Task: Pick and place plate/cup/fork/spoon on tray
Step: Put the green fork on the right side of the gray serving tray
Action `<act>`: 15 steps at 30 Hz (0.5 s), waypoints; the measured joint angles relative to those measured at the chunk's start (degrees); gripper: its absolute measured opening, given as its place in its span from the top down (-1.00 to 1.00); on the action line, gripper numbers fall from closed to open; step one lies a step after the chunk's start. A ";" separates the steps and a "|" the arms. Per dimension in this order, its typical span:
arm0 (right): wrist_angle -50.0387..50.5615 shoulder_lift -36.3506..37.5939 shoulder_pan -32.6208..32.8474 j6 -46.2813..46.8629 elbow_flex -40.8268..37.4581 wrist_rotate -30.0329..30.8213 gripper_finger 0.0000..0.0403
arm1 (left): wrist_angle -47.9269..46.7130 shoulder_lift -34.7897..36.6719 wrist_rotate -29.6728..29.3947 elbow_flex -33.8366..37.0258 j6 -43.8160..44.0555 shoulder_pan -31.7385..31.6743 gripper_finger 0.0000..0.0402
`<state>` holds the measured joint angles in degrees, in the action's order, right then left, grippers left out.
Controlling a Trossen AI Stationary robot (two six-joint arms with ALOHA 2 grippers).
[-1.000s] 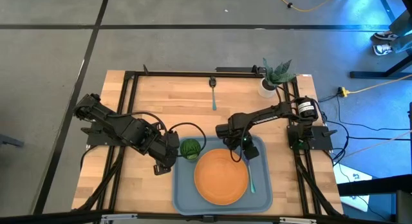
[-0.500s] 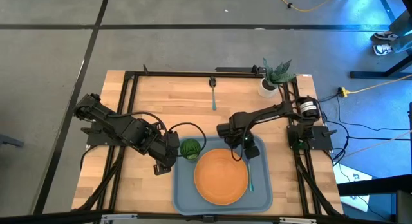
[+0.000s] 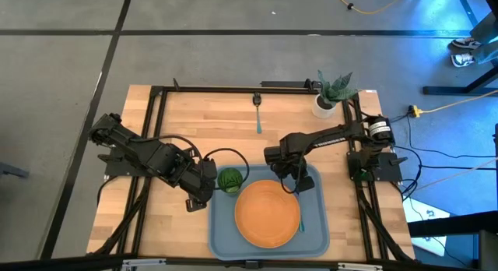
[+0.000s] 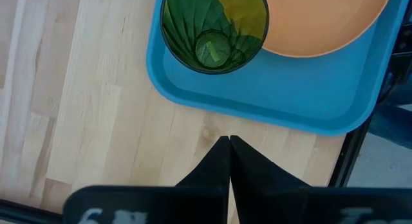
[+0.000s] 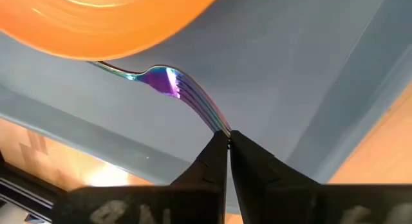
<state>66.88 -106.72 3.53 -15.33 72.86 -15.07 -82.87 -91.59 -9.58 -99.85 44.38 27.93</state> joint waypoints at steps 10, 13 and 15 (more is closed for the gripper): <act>-2.62 0.02 0.00 -0.13 -0.02 -0.05 0.89 | 0.02 0.00 0.00 0.00 0.03 -0.01 1.00; -2.41 0.02 0.00 -0.13 -0.02 -0.04 0.89 | 0.02 0.00 0.00 0.00 0.02 0.00 1.00; -2.49 0.02 0.00 -0.13 -0.46 -0.04 0.89 | 0.02 0.00 0.00 0.00 0.04 0.01 1.00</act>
<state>64.38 -106.69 3.53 -15.46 72.40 -15.11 -82.85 -91.59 -9.58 -99.85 44.42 27.94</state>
